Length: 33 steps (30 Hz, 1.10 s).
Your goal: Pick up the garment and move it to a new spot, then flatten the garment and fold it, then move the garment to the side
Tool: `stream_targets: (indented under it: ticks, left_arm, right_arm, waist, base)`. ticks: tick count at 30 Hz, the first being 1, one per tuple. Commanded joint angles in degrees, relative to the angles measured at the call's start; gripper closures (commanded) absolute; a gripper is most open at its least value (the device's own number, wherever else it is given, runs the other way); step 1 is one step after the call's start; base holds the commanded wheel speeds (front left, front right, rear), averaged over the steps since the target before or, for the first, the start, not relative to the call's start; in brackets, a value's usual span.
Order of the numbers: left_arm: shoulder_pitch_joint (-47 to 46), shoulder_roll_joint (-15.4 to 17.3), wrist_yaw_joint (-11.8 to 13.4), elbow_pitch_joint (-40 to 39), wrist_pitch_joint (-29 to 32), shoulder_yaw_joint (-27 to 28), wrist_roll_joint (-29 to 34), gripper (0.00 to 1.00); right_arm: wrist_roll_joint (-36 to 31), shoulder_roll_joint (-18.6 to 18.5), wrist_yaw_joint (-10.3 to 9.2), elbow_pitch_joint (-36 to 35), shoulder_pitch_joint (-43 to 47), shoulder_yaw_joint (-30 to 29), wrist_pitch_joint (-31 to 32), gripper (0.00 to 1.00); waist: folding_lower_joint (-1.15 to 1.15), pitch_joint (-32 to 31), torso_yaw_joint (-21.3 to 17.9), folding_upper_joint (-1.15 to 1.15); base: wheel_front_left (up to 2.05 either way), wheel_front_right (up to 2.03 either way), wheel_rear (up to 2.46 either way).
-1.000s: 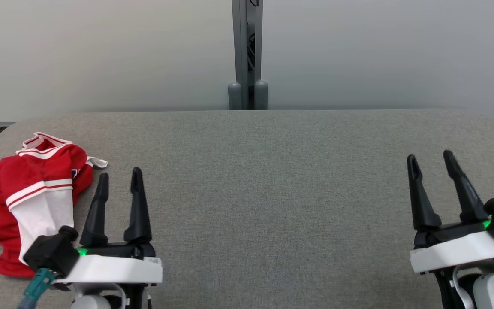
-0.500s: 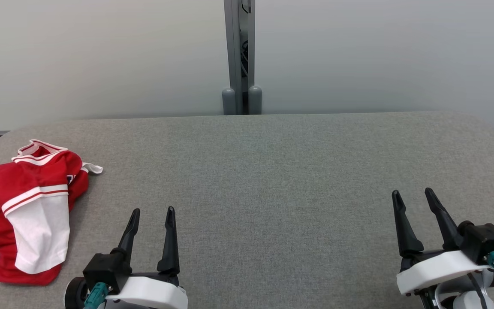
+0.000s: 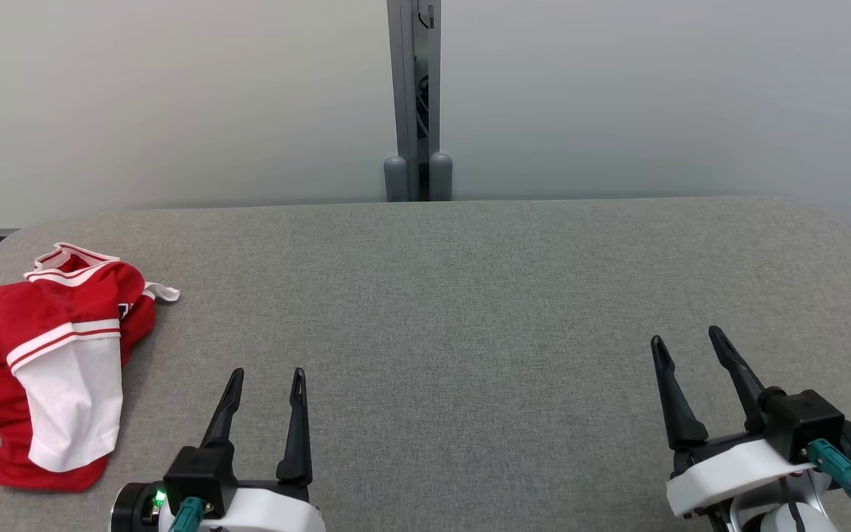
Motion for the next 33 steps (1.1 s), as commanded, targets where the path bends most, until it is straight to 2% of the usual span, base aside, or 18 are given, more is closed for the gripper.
stream_targets:
  ticks: [1,7,21,27,33]
  left_arm:
    - [0.39,0.24,0.49,-0.2,-0.36,0.19,1.54,0.0]
    - [0.35,0.25,0.7,-0.35,-0.67,0.61,3.53,0.0]
    - [0.01,0.24,0.0,-0.03,-0.7,0.67,2.82,0.0]
    - [-0.19,0.27,-0.2,0.11,-0.69,1.07,3.08,0.0]
    - [0.33,0.26,-0.7,-0.26,-0.65,2.28,3.65,0.0]
  right_arm:
    - [-0.22,-0.5,0.12,0.22,-0.88,0.33,-0.84,0.0]
    - [-2.04,-0.56,0.13,0.56,-0.99,0.98,-1.8,0.0]
    - [-0.9,-0.54,0.13,0.57,-0.94,0.22,-1.65,0.0]
    - [0.46,-0.5,0.13,-0.06,0.06,0.52,-1.65,0.0]
    - [0.88,-0.48,0.13,-0.77,0.5,1.67,-1.65,0.0]
  waist:
    - [0.0,-0.07,0.05,0.0]
    - [0.0,-0.13,0.07,0.0]
    - [0.0,-0.05,0.32,0.0]
    - [0.0,0.14,3.1,0.0]
    - [0.0,0.28,8.34,0.0]
  base:
    - [0.0,0.0,0.0]
    - [0.0,0.0,0.0]
    - [0.0,0.0,0.0]
    - [0.0,0.0,0.0]
    - [0.0,0.0,0.0]
